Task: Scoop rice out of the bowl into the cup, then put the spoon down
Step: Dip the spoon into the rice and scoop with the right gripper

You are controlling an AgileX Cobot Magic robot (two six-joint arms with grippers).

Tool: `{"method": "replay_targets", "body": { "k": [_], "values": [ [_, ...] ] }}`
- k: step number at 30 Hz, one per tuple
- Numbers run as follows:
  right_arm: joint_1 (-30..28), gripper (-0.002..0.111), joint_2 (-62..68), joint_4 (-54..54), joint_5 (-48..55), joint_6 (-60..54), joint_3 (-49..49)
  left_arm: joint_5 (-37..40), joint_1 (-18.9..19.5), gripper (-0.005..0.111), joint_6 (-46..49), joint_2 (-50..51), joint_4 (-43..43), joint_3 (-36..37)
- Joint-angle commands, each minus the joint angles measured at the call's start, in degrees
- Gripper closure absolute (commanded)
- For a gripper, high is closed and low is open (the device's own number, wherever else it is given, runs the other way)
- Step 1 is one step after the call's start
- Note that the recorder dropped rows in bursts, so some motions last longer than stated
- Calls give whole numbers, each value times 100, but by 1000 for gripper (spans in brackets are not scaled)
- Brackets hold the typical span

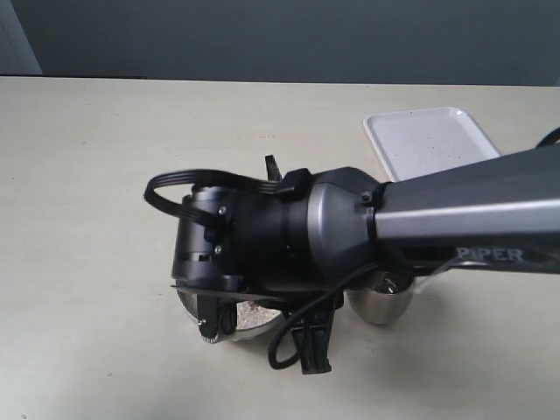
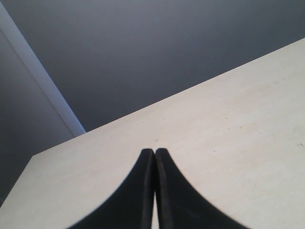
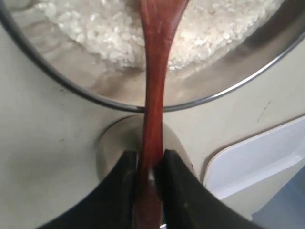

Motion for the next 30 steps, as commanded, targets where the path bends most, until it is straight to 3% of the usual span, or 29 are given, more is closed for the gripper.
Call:
{"method": "replay_targets", "body": {
  "k": [1, 19, 30],
  "values": [
    [-163, 109, -68, 198, 29, -53, -35, -39, -3, 106, -46, -31, 0, -26],
    [-416, 109, -333, 531, 29, -53, -46, -39, -3, 106, -46, -31, 0, -26],
    [-743, 109, -371, 1405, 29, -483, -969, -38, -3, 106, -46, -31, 0, -26]
  ]
}}
